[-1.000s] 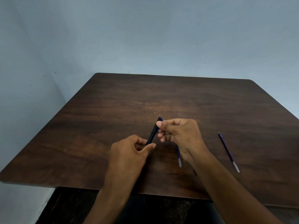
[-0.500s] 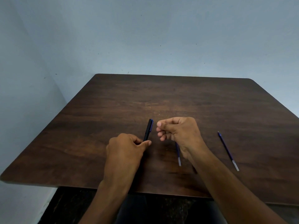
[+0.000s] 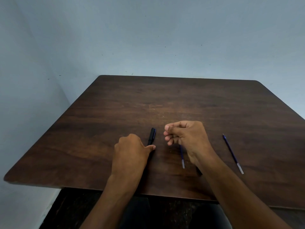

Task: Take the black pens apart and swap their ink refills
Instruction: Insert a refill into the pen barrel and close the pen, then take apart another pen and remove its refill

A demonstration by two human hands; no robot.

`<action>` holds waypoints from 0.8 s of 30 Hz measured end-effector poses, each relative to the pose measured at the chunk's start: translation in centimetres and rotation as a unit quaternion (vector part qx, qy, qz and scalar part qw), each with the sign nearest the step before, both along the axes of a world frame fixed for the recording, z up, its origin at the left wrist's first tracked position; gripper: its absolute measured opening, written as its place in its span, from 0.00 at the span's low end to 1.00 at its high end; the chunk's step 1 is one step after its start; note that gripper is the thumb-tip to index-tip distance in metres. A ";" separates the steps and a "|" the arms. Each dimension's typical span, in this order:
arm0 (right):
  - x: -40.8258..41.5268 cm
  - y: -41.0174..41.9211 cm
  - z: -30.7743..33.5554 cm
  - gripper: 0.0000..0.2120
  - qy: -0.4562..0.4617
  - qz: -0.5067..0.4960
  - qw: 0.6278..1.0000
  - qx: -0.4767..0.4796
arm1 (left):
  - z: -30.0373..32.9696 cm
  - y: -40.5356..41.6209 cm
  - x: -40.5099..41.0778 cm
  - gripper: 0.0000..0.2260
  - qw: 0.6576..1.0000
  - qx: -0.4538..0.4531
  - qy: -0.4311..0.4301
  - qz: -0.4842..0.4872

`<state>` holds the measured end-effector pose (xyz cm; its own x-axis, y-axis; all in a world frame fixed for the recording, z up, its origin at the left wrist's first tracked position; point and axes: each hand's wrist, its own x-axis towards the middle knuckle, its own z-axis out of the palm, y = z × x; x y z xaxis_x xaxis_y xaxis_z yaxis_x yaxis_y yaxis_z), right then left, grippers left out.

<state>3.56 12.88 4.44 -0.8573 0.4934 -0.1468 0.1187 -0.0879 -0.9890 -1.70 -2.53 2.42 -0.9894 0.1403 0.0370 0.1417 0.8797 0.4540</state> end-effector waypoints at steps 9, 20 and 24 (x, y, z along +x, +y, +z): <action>0.5 1.8 -0.3 0.02 -0.007 -0.020 0.999 0.034 | 0.4 0.5 0.4 0.22 1.000 -0.007 0.008 -0.008; 1.6 4.3 0.5 0.10 -0.027 -0.088 0.955 0.281 | 0.6 0.0 0.7 0.23 0.998 0.043 0.042 -0.015; 2.5 5.4 1.2 0.12 -0.145 -0.072 0.903 0.398 | 0.5 0.0 1.1 0.18 0.989 0.137 0.052 -0.038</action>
